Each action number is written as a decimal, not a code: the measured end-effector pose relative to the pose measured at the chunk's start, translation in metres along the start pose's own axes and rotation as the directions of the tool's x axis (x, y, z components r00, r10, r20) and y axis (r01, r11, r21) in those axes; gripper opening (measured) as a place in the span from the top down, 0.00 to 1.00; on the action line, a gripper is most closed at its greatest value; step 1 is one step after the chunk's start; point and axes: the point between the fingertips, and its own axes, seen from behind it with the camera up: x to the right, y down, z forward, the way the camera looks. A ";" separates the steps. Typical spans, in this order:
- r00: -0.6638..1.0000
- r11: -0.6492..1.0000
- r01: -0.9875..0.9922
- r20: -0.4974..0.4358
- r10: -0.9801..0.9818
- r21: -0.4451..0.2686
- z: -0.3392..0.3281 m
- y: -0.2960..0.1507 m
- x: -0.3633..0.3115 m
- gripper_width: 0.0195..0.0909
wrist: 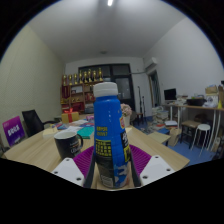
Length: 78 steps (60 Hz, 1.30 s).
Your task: Pour water
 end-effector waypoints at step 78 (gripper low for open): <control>-0.251 -0.249 0.967 -0.296 -0.922 -0.047 0.037 -0.183 -0.042 0.58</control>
